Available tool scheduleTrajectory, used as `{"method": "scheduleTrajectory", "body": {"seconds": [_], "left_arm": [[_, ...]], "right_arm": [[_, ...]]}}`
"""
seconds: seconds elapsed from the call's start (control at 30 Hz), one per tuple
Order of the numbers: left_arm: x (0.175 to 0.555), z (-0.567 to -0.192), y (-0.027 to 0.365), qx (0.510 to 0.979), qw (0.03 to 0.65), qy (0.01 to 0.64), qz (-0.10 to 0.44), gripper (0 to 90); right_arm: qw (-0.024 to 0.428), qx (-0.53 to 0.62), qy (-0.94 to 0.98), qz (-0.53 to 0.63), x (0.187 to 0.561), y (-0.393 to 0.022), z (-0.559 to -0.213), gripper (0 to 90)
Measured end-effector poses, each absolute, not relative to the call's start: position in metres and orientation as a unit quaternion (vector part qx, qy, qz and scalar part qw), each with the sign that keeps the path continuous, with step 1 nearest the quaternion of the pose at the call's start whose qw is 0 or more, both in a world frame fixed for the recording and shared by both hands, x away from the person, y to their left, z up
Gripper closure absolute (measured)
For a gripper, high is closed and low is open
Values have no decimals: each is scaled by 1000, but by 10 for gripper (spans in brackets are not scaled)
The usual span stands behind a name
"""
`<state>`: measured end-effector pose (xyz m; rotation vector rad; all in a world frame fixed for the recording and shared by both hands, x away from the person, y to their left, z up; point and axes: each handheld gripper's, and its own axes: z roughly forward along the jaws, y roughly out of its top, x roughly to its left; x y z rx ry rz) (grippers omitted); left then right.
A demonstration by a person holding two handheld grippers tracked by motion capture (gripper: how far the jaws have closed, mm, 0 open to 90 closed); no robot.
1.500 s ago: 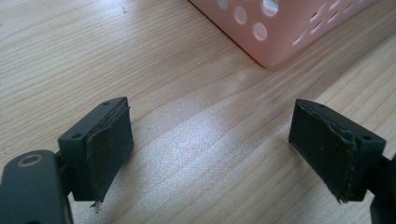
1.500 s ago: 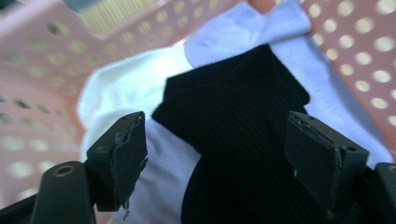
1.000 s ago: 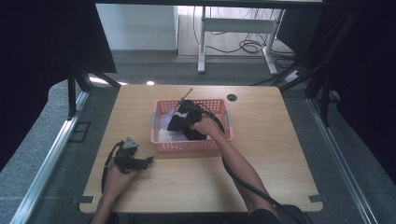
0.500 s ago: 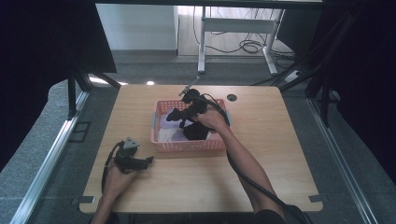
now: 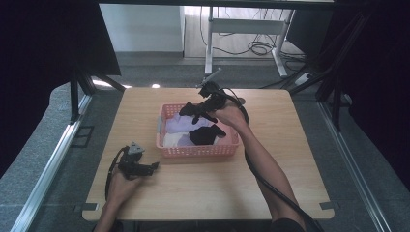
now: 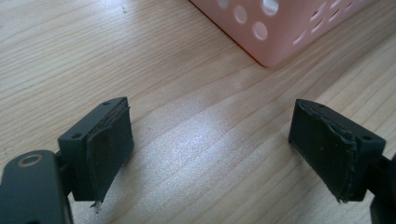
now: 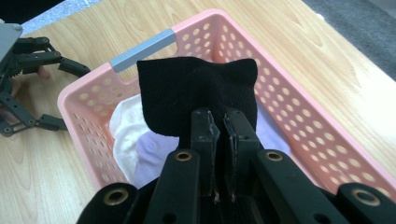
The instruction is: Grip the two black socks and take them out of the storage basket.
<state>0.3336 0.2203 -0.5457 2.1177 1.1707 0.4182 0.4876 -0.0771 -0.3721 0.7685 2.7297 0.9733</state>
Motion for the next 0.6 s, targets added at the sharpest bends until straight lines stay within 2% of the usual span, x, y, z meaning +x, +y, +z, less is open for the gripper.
{"method": "scheduleTrajectory", "body": {"seconds": [0.6], "left_arm": [[334, -546, 220, 814, 333, 446, 163, 135]], "right_arm": [[90, 280, 894, 337, 482, -121, -346, 843]]}}
